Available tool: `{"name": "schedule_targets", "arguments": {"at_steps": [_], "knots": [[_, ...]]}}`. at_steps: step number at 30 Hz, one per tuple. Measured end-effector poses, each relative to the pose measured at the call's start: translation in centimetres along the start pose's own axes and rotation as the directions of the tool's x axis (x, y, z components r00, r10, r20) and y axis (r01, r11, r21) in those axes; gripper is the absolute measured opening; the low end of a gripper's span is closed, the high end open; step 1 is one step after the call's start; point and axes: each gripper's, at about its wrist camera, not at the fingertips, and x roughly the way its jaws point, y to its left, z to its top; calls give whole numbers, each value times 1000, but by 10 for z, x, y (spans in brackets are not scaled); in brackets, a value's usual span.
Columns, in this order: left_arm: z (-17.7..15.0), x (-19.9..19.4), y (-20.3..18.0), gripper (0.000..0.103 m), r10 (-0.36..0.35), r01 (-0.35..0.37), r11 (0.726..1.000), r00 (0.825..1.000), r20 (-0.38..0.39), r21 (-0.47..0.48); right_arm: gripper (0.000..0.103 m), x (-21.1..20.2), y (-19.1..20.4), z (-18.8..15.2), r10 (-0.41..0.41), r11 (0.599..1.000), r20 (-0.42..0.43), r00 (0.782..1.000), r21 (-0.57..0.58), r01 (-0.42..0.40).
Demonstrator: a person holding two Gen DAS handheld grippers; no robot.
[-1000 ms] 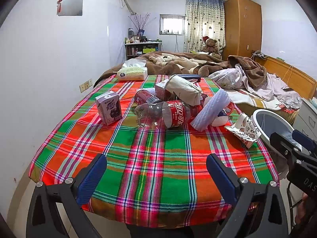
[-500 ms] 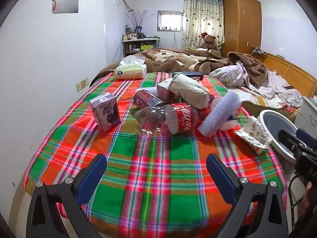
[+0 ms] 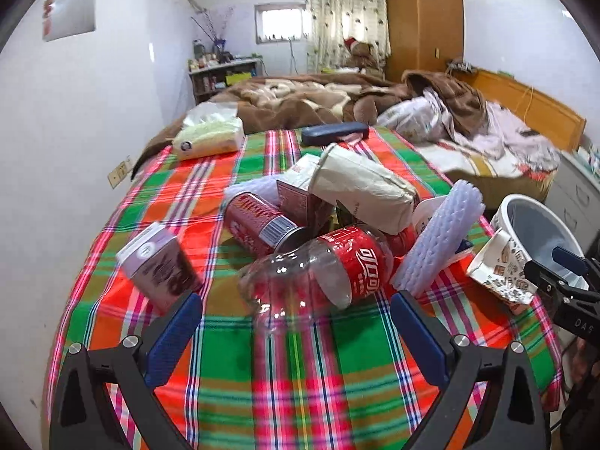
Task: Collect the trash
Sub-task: 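Grasp the patterned paper cup with the right tool while the left tool reaches toward the Coca-Cola bottle, then grasp the clear Coca-Cola bottle with the left tool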
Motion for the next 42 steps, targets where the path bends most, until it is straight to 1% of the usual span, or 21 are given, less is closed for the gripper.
{"name": "schedule_targets", "arguments": {"at_steps": [1, 3, 5, 7, 8, 9, 11, 13, 15, 16, 18, 20, 21, 24, 25, 29, 32, 33, 36, 40, 42], "knots": [[3, 4, -1, 102, -9, 9, 1000, 1000, -1, 11, 83, 3, -1, 0, 2, 1000, -9, 1000, -1, -2], [10, 14, -2, 102, -11, 11, 1000, 1000, -16, 30, 75, 7, -1, 1, 12, 1000, -30, 999, 7, -12], [14, 21, -4, 101, -13, 14, 999, 1000, -20, 47, 72, 9, -2, 1, 24, 1000, -44, 999, 12, -24], [18, 28, -3, 100, -33, 35, 998, 999, -36, 55, 70, 13, -2, 2, 33, 999, -50, 998, 6, -32], [20, 31, -3, 100, -43, 46, 997, 998, -42, 60, 66, 14, -1, 3, 43, 999, -55, 998, 4, -43], [22, 35, -2, 100, -47, 51, 996, 997, -53, 66, 59, 14, -1, 3, 55, 998, -62, 997, 3, -55], [24, 42, -4, 100, -61, 69, 992, 995, -79, 103, 51, 16, 1, 3, 69, 998, -67, 995, -2, -69], [25, 46, -6, 99, -62, 73, 990, 994, -89, 117, 44, 18, 2, 4, 76, 997, -71, 995, -9, -77], [25, 49, -8, 99, -113, 127, 984, 987, -113, 126, 37, 19, 2, 3, 91, 996, -80, 993, -8, -92], [24, 52, -10, 99, -123, 140, 982, 984, -131, 128, 34, 19, 2, 3, 97, 995, -81, 992, -6, -98], [22, 54, -16, 96, -126, 150, 975, 980, -151, 162, 26, 20, 2, 2, 116, 993, -86, 990, -6, -117], [20, 53, -23, 93, -131, 161, 970, 977, -167, 184, 22, 20, 3, 2, 123, 992, -90, 988, -7, -124], [19, 51, -27, 92, -143, 177, 964, 974, -176, 197, 21, 19, 3, 1, 130, 991, -91, 987, -6, -131], [18, 48, -33, 81, -185, 225, 954, 961, -206, 196, 21, 19, 1, 1, 140, 990, -92, 986, 0, -141], [19, 48, -33, 80, -192, 232, 953, 959, -208, 193, 21, 19, 0, 1, 142, 990, -92, 986, 2, -142], [32, 55, -38, 80, -194, 231, 953, 961, -195, 194, 21, 21, -2, 2, 151, 989, -91, 984, 12, -150], [37, 64, -44, 80, -214, 261, 944, 950, -227, 201, 21, 22, -4, 3, 152, 988, -93, 984, 14, -151], [38, 66, -49, 80, -208, 263, 937, 950, -234, 232, 21, 23, -5, 3, 151, 989, -95, 984, 15, -150], [40, 74, -60, 80, -192, 263, 922, 948, -254, 285, 21, 24, -7, 4, 152, 988, -95, 984, 20, -151], [37, 82, -67, 80, -194, 278, 915, 938, -286, 293, 21, 26, -8, 3, 161, 987, -97, 982, 23, -159], [35, 86, -68, 77, -194, 280, 919, 934, -299, 279, 21, 26, -9, 3, 166, 986, -96, 981, 29, -164]]}}
